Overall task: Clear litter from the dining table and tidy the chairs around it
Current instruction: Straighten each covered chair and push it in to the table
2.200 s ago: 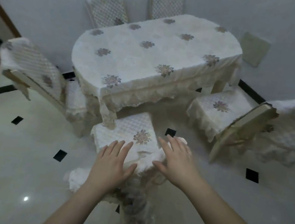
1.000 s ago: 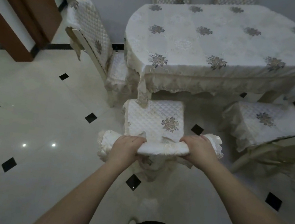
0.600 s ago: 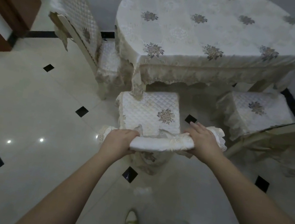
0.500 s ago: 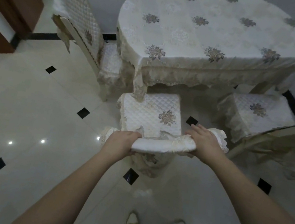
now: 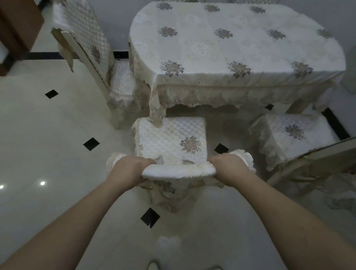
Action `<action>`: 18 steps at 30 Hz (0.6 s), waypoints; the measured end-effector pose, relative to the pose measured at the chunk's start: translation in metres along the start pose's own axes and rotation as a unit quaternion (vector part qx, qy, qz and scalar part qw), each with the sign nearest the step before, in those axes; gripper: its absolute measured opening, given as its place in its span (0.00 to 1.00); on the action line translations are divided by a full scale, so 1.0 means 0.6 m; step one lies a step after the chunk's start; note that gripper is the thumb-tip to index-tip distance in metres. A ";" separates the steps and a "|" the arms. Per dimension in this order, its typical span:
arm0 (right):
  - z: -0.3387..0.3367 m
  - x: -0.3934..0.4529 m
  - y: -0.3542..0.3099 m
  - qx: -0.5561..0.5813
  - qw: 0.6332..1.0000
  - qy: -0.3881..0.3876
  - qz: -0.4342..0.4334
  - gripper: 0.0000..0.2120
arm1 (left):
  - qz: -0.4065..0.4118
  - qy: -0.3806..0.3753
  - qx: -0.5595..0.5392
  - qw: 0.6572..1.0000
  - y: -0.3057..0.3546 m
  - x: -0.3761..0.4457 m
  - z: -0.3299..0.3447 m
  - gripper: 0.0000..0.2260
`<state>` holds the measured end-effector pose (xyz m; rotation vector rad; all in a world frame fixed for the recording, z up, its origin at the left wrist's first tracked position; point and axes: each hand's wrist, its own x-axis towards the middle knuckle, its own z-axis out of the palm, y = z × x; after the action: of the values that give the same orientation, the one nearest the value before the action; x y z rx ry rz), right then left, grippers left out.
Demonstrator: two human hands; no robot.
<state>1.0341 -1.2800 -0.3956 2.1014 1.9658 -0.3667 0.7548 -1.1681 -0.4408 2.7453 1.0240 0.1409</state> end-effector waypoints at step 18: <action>0.006 -0.139 0.097 -0.028 0.997 -0.011 0.066 0.05 | 0.107 0.042 -0.020 0.993 0.130 0.018 0.021 0.12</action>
<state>1.0871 -1.3634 -0.3699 2.1668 1.7929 -0.3039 0.8146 -1.2204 -0.4350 2.8271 0.7328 0.3088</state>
